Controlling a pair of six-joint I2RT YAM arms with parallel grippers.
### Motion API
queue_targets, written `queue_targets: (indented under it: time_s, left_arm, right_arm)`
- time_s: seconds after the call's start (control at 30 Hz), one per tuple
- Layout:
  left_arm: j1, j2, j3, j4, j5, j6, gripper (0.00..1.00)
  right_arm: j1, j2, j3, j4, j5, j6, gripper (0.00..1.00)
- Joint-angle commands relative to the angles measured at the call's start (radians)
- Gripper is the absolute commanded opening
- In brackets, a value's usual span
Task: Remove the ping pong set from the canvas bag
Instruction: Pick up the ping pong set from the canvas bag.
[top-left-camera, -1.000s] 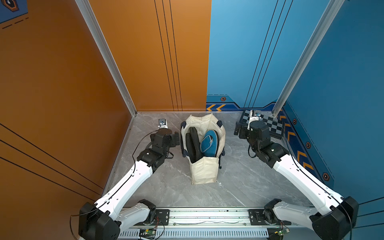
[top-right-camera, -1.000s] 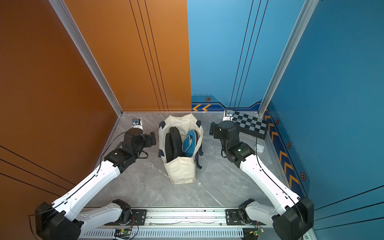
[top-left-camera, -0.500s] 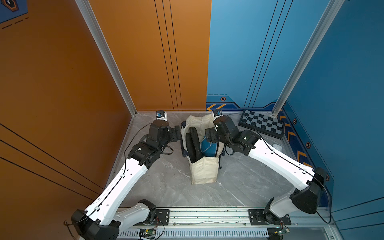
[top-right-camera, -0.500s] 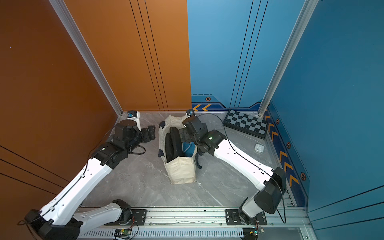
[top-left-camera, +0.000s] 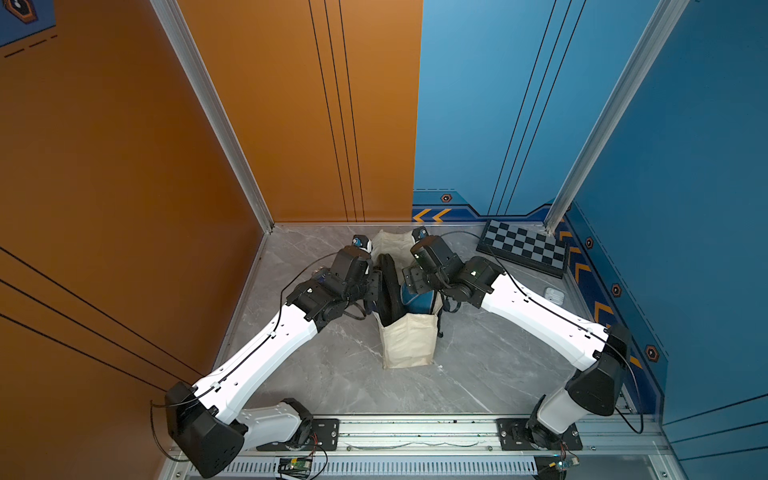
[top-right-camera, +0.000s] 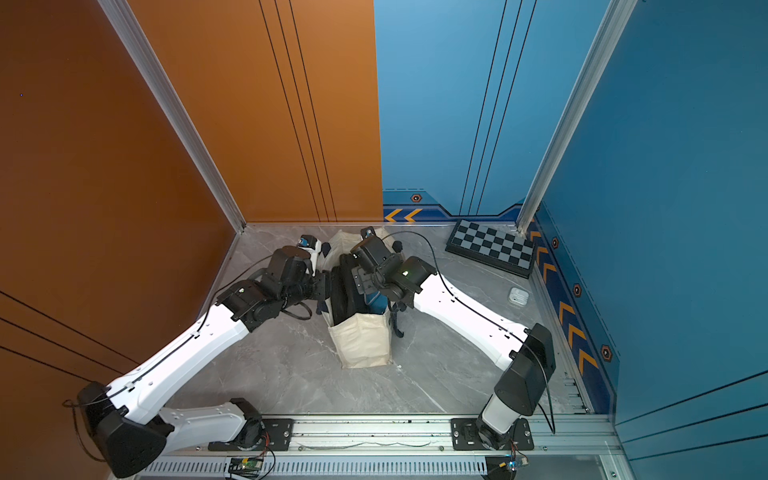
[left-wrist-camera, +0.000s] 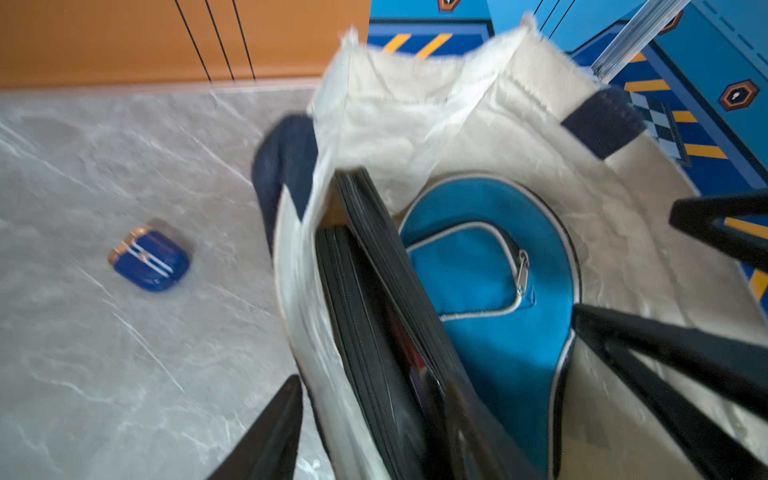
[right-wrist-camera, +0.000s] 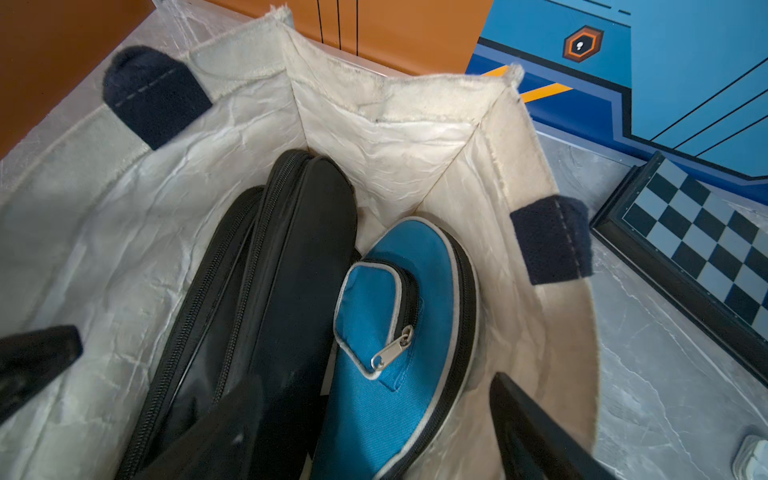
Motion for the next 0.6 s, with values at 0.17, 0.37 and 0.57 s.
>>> queue_targets:
  time_s: [0.17,0.37,0.57]
  left_arm:
    - [-0.034,-0.019,-0.079,-0.026,0.011,-0.033,0.46]
    - [-0.052,-0.014,-0.097,0.001,-0.018,-0.047,0.44]
    - [-0.112,-0.010,-0.142,0.036,-0.090,-0.068,0.40]
  right_arm:
    - [-0.015,0.028,0.006,-0.106,-0.055,0.046,0.81]
    - [-0.023,0.125,0.170,-0.249,-0.102,0.073,0.79]
    - [-0.026,0.260,0.378,-0.355,-0.176,0.106,0.73]
